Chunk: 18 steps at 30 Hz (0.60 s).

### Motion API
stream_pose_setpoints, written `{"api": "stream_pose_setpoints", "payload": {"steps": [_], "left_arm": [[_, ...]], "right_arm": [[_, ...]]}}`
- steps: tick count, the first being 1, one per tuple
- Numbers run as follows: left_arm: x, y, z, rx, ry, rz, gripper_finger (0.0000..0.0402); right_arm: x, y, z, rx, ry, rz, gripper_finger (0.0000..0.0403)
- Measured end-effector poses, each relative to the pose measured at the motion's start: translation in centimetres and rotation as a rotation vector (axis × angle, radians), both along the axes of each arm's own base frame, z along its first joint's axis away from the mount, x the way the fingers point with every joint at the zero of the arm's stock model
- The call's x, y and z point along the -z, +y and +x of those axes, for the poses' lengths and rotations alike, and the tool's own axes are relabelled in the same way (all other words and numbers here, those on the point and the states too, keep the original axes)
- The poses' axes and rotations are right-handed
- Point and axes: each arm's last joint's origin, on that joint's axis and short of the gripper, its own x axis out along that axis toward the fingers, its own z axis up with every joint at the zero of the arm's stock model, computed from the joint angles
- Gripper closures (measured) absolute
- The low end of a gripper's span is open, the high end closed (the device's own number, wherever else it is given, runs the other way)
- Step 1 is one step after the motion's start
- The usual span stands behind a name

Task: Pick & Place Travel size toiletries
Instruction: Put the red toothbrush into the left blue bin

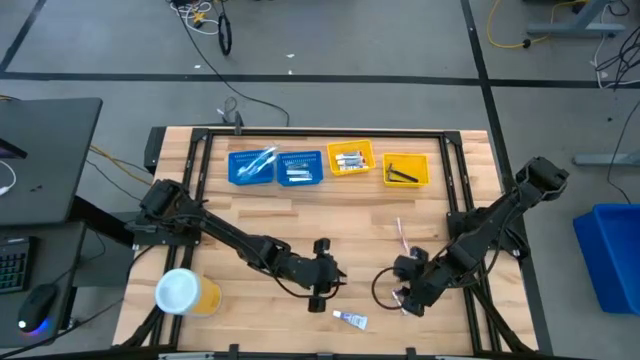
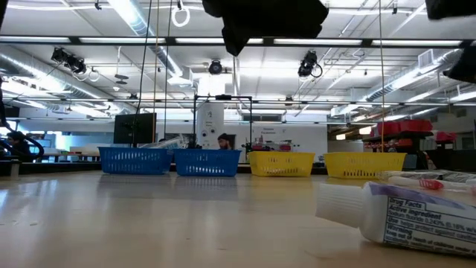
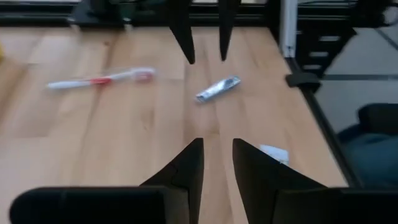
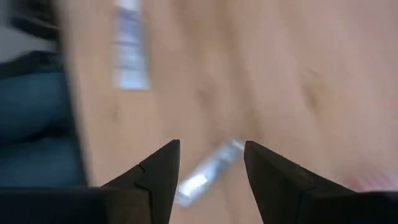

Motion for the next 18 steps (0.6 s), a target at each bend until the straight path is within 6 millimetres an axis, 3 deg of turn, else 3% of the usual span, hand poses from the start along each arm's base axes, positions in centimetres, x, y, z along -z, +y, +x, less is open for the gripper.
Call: {"api": "stream_pose_setpoints", "payload": {"steps": [6, 9, 18], "left_arm": [[0.0, 0.3, 0.0, -0.094, -0.018, 0.049, 0.0302], [0.0, 0.4, 0.0, -0.116, -0.021, 0.061, 0.029], [0.0, 0.4, 0.0, -0.111, -0.018, 0.061, 0.0267]], "right_arm": [[1.0, -2.3, -2.2, 0.287, 0.223, -0.182, 0.0201], [1.1, -3.0, -2.8, 0.428, 0.238, -0.236, 0.0186], [0.9, -3.2, -2.4, 0.455, 0.136, -0.295, 0.0143]]}}
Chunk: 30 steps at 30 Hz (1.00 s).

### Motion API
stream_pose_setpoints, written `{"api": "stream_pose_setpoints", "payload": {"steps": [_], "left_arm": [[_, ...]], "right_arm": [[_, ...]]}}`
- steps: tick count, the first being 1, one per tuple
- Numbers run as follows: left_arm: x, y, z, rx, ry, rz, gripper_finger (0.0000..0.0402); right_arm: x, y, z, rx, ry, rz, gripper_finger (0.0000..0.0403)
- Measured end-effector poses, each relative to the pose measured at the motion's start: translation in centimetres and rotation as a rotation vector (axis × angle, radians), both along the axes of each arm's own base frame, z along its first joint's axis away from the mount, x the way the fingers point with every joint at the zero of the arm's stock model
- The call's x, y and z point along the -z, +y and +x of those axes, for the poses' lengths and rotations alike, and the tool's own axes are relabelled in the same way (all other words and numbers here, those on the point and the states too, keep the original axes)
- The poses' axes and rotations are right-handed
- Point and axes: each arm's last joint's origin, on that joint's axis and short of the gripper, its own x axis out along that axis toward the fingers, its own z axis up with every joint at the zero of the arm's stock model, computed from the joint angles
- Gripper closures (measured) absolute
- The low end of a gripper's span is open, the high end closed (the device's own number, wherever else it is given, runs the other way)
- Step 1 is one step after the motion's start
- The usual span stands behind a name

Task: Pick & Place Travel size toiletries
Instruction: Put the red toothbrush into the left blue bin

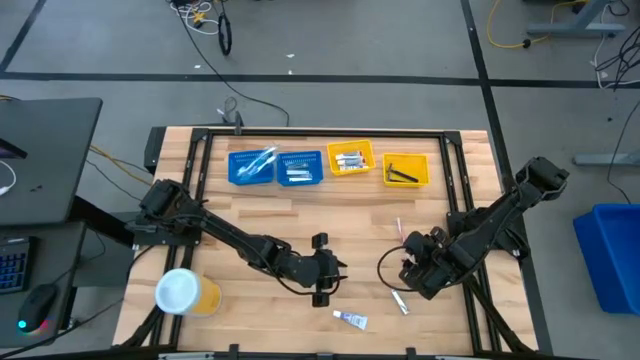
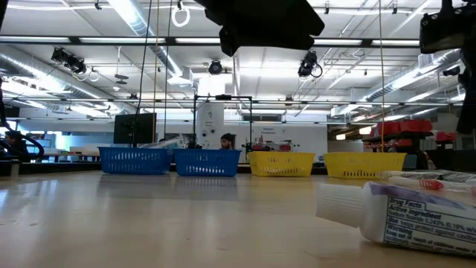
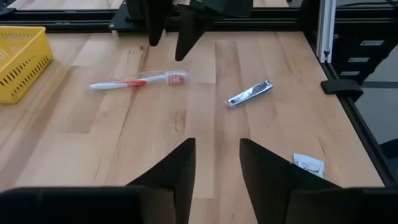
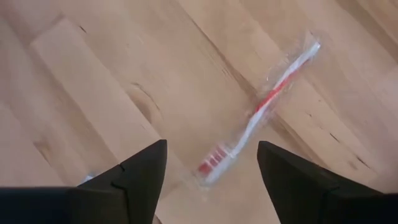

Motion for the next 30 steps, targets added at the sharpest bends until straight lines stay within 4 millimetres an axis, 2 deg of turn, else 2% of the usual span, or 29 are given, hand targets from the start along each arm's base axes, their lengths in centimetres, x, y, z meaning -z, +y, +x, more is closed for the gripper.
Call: {"api": "stream_pose_setpoints", "payload": {"steps": [5, 11, 17, 22, 30], "left_arm": [[0.1, 0.0, 0.0, 0.0, 0.001, 0.001, 0.0271], [0.1, 0.0, 0.0, 0.0, 0.002, 0.001, 0.0273], [0.1, 0.0, 0.0, 0.0, 0.001, 0.001, 0.0274], [0.1, 0.0, 0.0, -0.001, 0.003, 0.002, 0.0274], [0.2, 0.8, 0.2, -0.046, 0.009, 0.027, 0.0274]], "right_arm": [[0.5, -0.3, -0.1, 0.027, 0.016, 0.011, 0.013], [3.7, -1.8, -0.9, 0.163, 0.05, 0.064, 0.0135], [6.4, -2.5, -0.9, 0.126, 0.001, 0.149, 0.0164], [7.2, -3.3, -1.3, 0.118, 0.013, 0.133, 0.0207], [7.3, -3.4, -1.5, 0.038, 0.032, 0.085, 0.0324]]}}
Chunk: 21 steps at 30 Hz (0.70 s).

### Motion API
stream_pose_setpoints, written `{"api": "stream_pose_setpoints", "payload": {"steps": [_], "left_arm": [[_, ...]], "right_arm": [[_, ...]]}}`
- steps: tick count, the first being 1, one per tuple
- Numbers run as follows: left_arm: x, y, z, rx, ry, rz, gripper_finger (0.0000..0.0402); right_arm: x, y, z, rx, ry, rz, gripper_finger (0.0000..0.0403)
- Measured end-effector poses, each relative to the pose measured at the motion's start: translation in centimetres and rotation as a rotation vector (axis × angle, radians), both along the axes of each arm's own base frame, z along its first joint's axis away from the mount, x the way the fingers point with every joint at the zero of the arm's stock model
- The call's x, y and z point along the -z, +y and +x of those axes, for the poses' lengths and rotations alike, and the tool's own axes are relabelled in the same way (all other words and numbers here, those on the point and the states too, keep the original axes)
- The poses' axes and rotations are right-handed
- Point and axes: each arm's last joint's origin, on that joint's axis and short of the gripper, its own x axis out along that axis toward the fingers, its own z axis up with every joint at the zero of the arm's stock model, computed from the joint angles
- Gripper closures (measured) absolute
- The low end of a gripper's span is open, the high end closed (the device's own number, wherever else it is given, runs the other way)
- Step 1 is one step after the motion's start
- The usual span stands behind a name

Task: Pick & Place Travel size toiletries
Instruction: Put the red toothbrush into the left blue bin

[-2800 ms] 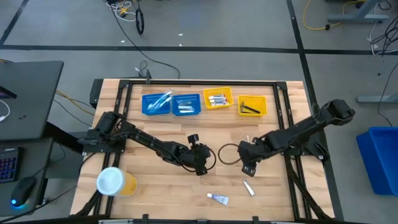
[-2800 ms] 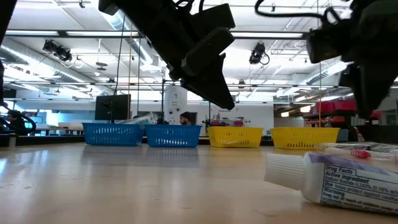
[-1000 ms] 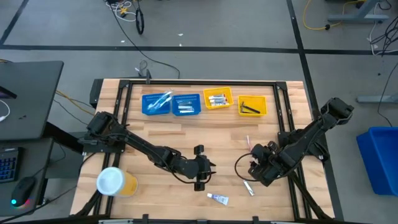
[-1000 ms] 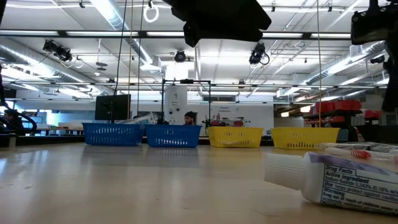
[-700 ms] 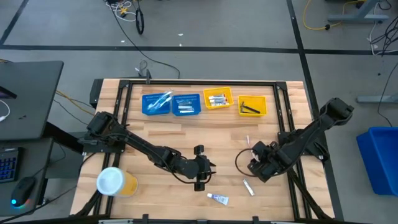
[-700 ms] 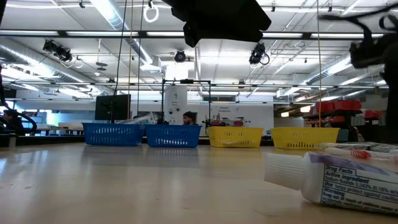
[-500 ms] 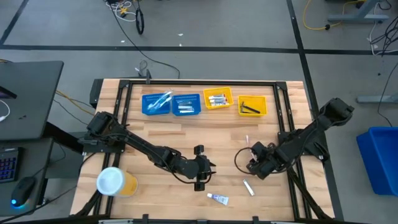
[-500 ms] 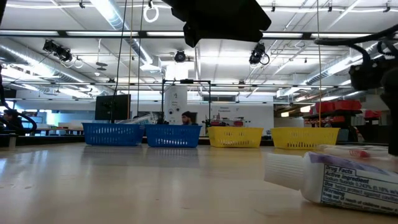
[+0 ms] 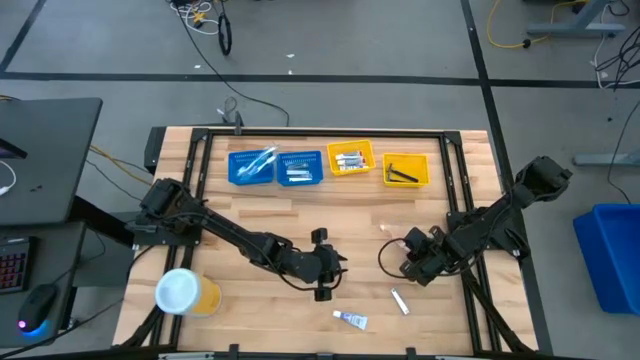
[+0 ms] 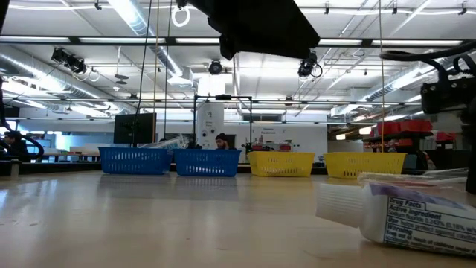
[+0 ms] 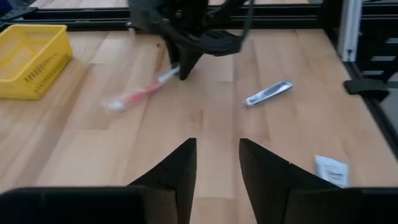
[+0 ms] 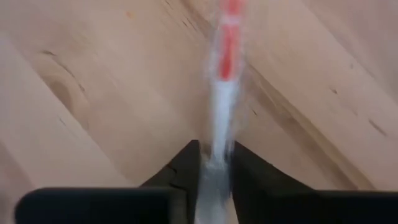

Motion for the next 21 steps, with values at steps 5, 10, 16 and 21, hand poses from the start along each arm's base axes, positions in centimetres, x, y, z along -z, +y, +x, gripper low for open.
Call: {"api": "stream_pose_setpoints", "payload": {"steps": [5, 10, 16, 21], "left_arm": [[0.4, 1.4, 0.3, -0.007, 0.051, 0.065, 0.0274], [0.9, 4.0, 0.7, -0.012, 0.13, 0.139, 0.0271], [1.1, 6.4, 1.4, 0.082, 0.159, 0.051, 0.0243], [1.1, 7.0, 1.6, 0.172, 0.158, 0.003, 0.0206]], "right_arm": [[-0.1, 0.1, 0.3, -0.1, -0.013, -0.044, 0.0343], [-1.0, 1.0, 1.9, -0.353, -0.134, -0.128, 0.0327], [-2.0, 1.8, 3.9, -0.588, -0.305, -0.199, 0.0329], [-2.2, 1.3, 4.8, -0.632, -0.33, -0.171, 0.0328]]}}
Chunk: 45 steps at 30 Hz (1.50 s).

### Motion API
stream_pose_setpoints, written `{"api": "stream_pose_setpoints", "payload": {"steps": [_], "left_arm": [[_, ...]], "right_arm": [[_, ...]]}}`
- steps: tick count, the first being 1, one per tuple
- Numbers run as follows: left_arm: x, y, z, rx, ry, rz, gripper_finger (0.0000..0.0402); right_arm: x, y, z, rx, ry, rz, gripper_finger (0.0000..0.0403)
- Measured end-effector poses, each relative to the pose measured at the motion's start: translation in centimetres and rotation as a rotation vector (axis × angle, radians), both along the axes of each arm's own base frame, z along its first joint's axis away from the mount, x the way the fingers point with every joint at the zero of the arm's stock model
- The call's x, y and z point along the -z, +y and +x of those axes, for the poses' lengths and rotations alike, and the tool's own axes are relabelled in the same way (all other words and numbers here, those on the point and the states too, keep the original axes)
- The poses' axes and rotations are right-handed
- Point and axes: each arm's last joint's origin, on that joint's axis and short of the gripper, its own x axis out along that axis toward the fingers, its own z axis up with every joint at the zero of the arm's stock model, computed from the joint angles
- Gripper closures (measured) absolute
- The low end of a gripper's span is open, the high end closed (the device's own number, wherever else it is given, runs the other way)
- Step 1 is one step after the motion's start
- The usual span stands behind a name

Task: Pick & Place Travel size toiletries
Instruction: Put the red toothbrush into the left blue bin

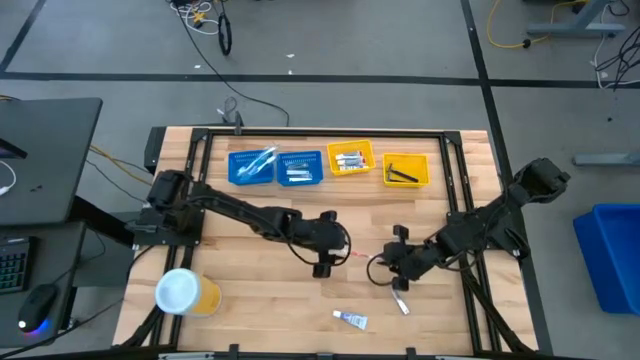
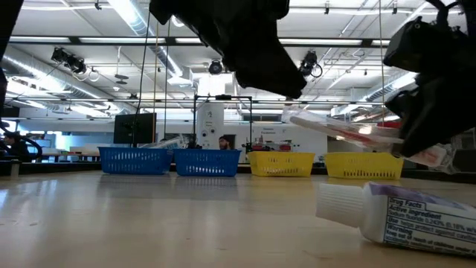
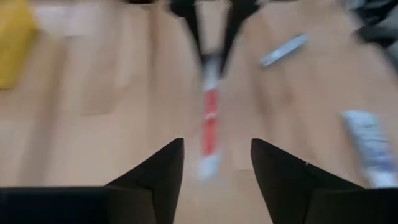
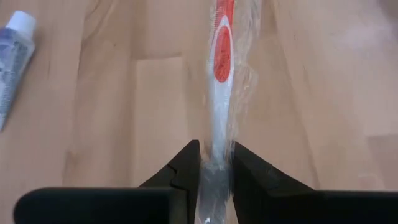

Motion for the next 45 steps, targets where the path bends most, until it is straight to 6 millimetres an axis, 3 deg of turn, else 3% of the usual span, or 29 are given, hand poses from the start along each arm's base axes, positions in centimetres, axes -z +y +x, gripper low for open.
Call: {"api": "stream_pose_setpoints", "payload": {"steps": [5, 12, 17, 26, 37, 45], "left_arm": [[1.3, -0.1, 0.7, 0.035, 0.012, -0.09, 0.0179], [2.3, 0.3, 0.8, -0.046, 0.025, 0.041, 0.0174], [2.2, 0.2, 1.0, -0.005, 0.009, 0.033, 0.0178], [2.3, 0.3, 1.1, 0.006, 0.013, 0.013, 0.0249], [2.4, 2.0, 1.2, -0.053, 0.032, -0.024, 0.0353], [2.4, 2.3, 1.2, -0.071, 0.035, -0.019, 0.0348]], "right_arm": [[-0.3, -0.8, 0.8, -0.029, -0.034, -0.045, 0.0329], [-0.9, -1.3, 1.9, -0.097, -0.107, -0.063, 0.0328], [-0.9, -1.9, 2.2, -0.082, -0.111, -0.075, 0.0328], [-0.9, -2.7, 2.6, -0.066, -0.107, -0.091, 0.0326], [-1.0, -2.7, 2.6, -0.077, -0.107, -0.087, 0.0325], [-1.0, -3.2, 2.8, -0.041, -0.118, -0.096, 0.0283]]}}
